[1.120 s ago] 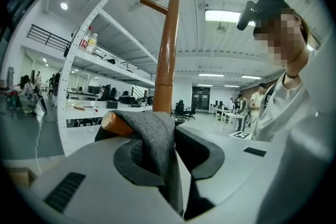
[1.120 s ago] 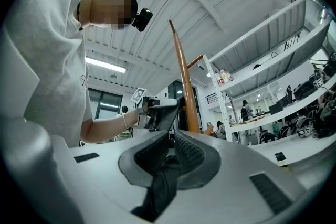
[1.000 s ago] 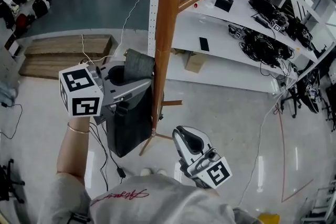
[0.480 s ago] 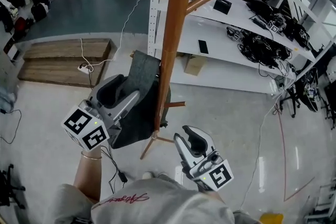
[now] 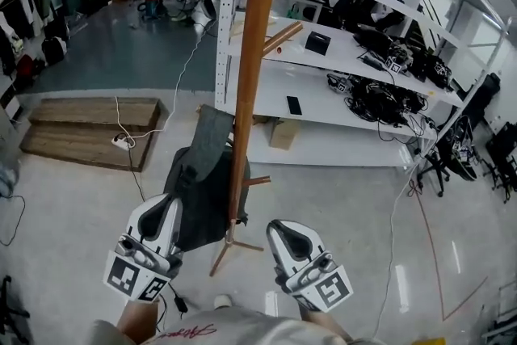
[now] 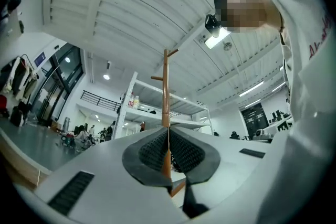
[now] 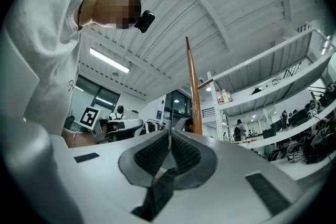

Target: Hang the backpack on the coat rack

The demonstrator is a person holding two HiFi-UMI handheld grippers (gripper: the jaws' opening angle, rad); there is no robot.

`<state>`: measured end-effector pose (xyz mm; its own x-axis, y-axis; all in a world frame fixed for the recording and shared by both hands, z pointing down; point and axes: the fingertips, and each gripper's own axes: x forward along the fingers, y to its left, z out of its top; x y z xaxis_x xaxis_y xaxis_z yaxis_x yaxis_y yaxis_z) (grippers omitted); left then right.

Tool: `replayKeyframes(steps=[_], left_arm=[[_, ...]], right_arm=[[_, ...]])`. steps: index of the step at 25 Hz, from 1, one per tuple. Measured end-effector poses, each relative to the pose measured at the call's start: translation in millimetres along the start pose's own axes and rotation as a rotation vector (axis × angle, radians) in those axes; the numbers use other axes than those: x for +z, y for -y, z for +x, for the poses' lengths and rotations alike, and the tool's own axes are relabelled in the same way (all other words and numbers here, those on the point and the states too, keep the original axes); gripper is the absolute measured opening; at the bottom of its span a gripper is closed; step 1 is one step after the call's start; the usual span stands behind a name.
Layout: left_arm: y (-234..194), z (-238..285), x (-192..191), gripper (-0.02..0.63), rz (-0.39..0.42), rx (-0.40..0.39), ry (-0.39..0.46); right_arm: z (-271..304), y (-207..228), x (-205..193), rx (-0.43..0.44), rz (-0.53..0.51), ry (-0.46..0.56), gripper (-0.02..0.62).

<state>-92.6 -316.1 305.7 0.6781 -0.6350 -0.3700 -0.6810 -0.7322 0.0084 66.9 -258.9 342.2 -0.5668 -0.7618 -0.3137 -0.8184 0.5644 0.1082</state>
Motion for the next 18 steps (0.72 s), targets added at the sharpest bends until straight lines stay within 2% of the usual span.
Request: replayKeyframes(steps=[2, 6, 11, 14, 18], left_arm=[[22, -14, -2, 0.018, -0.018, -0.011, -0.009], [75, -51, -6, 0.018, -0.103, -0.021, -0.029], [156, -100, -1, 0.018, -0.088, -0.012, -0.041], [193, -129, -1, 0.018, -0.078, 0.044, -0.073], [216, -156, 10, 0.018, -0.102, 0.114, -0.096]], right_arm=[[-10, -11, 9, 0.012, -0.019, 0.006, 0.026], [-50, -40, 29, 0.026, -0.019, 0.023, 0.025], [-122, -83, 49, 0.045, -0.003, 0.022, 0.025], [-163, -106, 52, 0.054, 0.012, -0.01, 0.025], [-195, -131, 60, 0.05, 0.075, -0.051, 0.025]])
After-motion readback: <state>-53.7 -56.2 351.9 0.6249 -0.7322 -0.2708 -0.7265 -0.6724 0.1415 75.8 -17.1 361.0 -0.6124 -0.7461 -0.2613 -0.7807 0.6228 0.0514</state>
